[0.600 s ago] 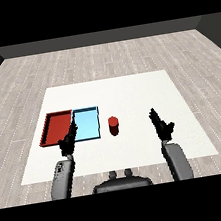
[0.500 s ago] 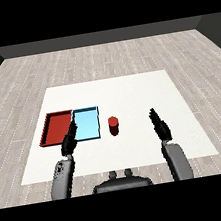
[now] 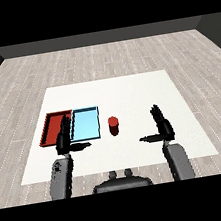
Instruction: Pick the red can and put it in the red box
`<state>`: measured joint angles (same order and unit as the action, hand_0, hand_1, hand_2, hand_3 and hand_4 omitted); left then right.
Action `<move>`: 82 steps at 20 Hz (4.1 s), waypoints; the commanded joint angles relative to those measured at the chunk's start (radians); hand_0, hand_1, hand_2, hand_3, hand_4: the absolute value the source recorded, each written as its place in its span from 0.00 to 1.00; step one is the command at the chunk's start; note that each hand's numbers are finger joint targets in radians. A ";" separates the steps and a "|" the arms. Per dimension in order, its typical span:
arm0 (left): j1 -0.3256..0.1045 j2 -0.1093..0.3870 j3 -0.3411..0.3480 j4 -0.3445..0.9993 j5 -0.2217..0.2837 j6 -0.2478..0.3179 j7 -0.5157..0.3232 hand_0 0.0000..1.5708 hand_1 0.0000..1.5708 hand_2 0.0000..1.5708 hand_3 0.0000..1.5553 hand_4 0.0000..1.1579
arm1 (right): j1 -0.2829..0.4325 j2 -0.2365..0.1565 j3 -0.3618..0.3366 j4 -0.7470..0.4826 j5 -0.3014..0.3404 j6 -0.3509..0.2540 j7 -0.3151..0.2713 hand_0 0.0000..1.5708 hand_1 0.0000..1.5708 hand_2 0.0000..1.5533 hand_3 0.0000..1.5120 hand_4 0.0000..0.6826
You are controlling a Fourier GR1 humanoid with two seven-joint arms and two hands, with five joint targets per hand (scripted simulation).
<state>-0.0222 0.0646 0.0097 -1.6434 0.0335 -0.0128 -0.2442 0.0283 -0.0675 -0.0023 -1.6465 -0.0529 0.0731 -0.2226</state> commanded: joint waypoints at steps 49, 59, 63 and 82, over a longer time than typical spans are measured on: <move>-0.019 0.005 0.069 0.095 0.027 -0.049 -0.196 0.00 0.00 0.00 0.00 0.00 | -0.329 0.067 0.261 0.514 -0.222 -0.196 -0.240 0.00 0.00 0.00 0.00 0.00; 0.006 0.007 0.076 0.059 0.067 -0.077 -0.182 0.00 0.00 0.00 0.00 0.00 | -0.479 0.067 0.395 0.816 -0.401 -0.272 -0.421 0.00 0.00 0.00 0.00 0.00; 0.033 -0.043 0.004 -0.051 0.014 -0.008 -0.081 0.00 0.00 0.00 0.00 0.00 | -0.496 0.067 0.383 0.825 -0.421 -0.284 -0.396 0.00 0.00 0.00 0.00 0.00; -0.009 -0.006 0.061 0.015 0.052 -0.052 -0.145 0.00 0.00 0.00 0.00 0.00 | -0.557 0.067 0.618 0.849 -0.675 -0.372 -0.469 0.00 0.00 0.00 0.00 0.00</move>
<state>-0.0248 0.0540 0.0668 -1.5979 0.0782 -0.0645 -0.4029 -0.5146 0.0000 0.5224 -0.7915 -0.6361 -0.2458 -0.6673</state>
